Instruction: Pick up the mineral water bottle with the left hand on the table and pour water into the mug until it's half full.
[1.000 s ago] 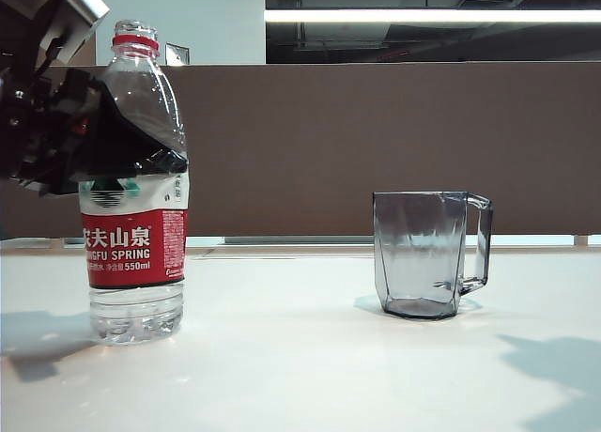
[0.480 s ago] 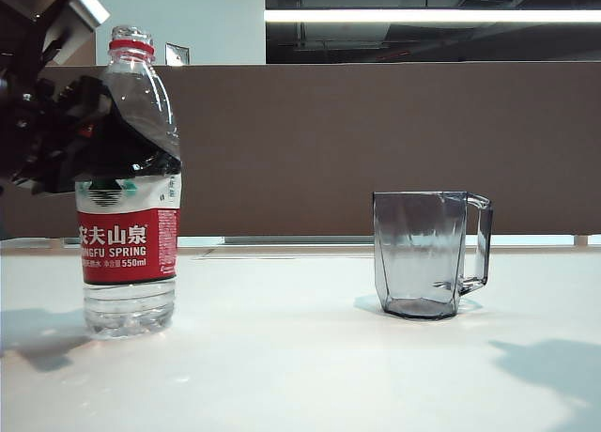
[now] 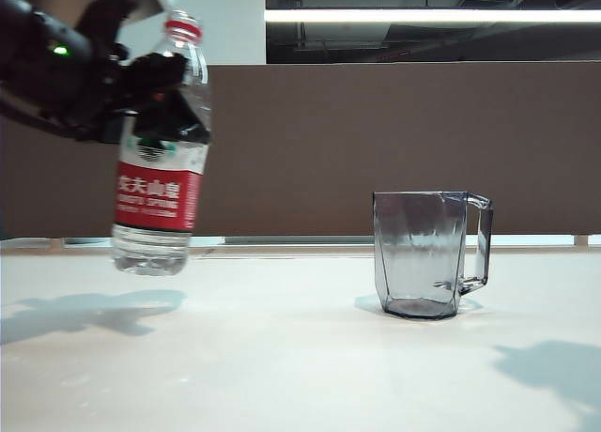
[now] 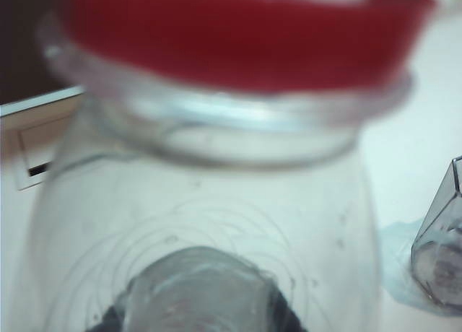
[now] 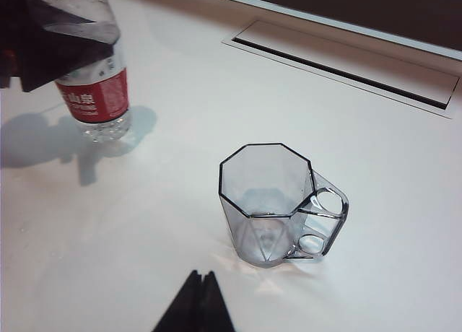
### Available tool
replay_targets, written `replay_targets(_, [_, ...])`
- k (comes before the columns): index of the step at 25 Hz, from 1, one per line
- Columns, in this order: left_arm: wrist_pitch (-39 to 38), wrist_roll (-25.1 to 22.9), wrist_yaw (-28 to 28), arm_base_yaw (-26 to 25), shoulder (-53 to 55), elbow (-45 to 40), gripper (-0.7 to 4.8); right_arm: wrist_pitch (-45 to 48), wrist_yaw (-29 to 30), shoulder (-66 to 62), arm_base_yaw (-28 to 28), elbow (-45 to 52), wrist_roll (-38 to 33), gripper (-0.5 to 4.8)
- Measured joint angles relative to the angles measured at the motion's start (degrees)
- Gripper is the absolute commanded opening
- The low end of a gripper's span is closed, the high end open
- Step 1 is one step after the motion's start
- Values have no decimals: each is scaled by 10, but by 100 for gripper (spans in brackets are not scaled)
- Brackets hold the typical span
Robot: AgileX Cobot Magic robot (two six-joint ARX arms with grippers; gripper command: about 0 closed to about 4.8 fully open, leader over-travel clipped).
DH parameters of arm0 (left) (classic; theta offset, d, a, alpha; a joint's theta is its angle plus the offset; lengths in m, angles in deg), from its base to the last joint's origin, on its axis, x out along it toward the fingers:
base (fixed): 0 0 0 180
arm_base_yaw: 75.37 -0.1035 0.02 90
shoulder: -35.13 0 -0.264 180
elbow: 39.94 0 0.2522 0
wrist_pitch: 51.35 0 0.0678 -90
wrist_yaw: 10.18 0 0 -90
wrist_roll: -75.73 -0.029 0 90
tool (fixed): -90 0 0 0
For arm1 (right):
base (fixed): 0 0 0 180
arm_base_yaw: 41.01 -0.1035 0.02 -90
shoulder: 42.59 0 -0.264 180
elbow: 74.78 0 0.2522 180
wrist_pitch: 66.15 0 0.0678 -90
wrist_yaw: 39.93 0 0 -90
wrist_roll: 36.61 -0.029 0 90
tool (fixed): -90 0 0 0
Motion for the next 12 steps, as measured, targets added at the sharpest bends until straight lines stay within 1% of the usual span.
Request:
replay_targets(6, [-63, -7, 9, 23, 72, 76, 174, 0, 1, 0, 0, 0, 0, -2])
replay_targets(8, [-72, -9, 13, 31, 96, 100, 174, 0, 1, 0, 0, 0, 0, -2])
replay_targets(12, [-79, -45, 54, 60, 137, 141, 174, 0, 2, 0, 0, 0, 0, -1])
